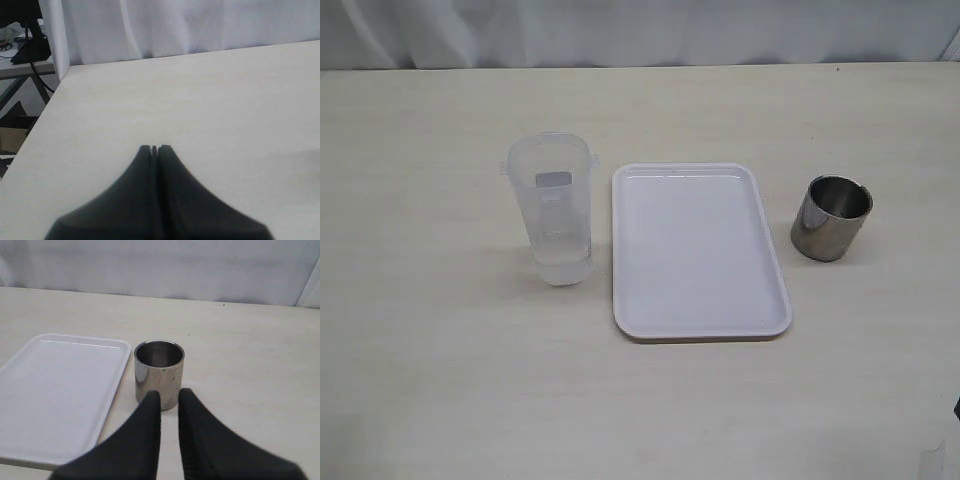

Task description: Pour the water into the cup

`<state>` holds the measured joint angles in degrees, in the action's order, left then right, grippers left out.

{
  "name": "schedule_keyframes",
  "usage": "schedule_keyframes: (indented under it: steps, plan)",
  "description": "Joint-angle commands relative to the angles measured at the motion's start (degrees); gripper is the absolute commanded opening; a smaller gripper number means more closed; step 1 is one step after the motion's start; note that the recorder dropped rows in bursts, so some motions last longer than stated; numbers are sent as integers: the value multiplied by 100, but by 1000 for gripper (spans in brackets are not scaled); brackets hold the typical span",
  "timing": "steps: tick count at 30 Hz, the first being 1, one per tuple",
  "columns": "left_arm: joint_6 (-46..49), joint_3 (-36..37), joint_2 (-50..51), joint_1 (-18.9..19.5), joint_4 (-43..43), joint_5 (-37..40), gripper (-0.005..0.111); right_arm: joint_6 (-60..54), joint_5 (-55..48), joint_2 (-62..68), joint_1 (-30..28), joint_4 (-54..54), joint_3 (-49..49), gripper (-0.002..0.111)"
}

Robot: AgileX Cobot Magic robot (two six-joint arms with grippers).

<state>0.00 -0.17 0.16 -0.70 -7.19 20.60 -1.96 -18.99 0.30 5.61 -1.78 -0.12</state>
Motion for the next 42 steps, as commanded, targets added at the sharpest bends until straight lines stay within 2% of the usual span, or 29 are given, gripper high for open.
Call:
schedule_keyframes:
  steps: [1, 6, 12, 20, 24, 30, 36, 42]
  plan:
    - [0, 17, -16, -37, 13, -73, 0, 31, 56, 19, -15, -18, 12, 14]
    - [0, 17, -16, -37, 44, -528, 0, 31, 302, 19, -15, -18, 12, 14]
    - [0, 17, -16, -37, 85, -1813, 0, 31, 697, 19, -15, -18, 12, 14]
    - [0, 17, -16, -37, 30, -3603, 0, 31, 2976, 19, -15, -18, 12, 14]
    - [-434, 17, -16, -37, 30, -4246, 0, 22, 4100, 19, -15, -18, 12, 14]
    - [-1244, 17, -16, -37, 30, -4666, 0, 449, 5195, 19, -15, -18, 12, 14]
    - [-1244, 17, -16, -37, 30, -4656, 0, 1205, 5253, 19, -15, -18, 12, 14]
    - [-1244, 17, -16, -37, 30, -4656, 0, 1208, 5023, 19, -15, -83, 12, 14]
